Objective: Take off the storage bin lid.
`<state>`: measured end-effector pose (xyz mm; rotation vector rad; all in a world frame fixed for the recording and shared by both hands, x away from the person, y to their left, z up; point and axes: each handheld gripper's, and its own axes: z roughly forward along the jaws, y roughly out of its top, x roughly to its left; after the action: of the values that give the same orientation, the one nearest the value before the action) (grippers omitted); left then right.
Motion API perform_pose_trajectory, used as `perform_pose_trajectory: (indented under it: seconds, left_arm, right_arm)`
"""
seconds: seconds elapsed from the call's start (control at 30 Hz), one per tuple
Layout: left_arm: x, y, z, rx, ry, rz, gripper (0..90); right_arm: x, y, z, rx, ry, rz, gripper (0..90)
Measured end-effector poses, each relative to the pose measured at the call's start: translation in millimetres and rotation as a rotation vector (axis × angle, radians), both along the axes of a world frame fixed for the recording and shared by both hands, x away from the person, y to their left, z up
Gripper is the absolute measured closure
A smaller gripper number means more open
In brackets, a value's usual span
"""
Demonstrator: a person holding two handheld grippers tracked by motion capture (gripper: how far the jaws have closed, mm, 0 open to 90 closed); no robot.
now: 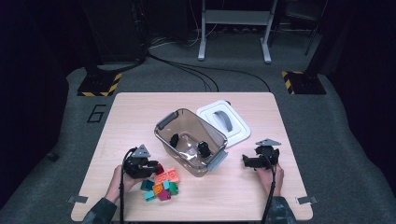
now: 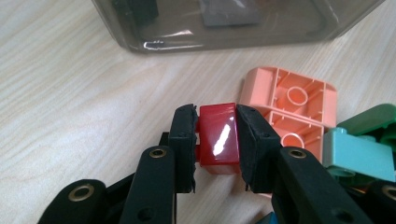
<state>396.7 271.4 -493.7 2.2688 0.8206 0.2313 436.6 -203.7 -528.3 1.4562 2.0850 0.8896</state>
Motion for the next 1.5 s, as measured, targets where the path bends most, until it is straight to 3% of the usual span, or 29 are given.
perform_pose_trajectory:
  seconds: [0.13,0.23,0.33,0.53,0.7,1.5]
  left_arm:
    - [0.6,-1.3,-0.8,0.02,0.011,0.003,66.9]
    - [3.2,-2.1,-4.9,0.029,0.021,0.011,58.3]
    - [2.9,-2.6,-7.5,0.02,0.006,0.02,66.5]
    - [1.8,-1.4,-4.3,0.016,-0.004,0.023,67.0]
    - [2.5,4.6,3.5,-0.019,-0.017,0.052,67.0]
    - [13.4,37.1,42.7,-0.045,-0.075,0.148,67.1]
  right_arm:
    - [0.0,0.0,0.0,0.0,0.0,0.0,1.6]
    - [0.0,0.0,0.0,0.0,0.0,0.0,1.6]
    - [0.0,0.0,0.0,0.0,-0.001,0.0,1.5]
    - [-0.1,-0.1,0.0,0.0,-0.001,0.0,1.6]
    - [0.0,-0.1,0.0,0.0,-0.001,0.0,1.6]
    - [0.0,-0.1,0.0,0.0,-0.001,0.001,1.6]
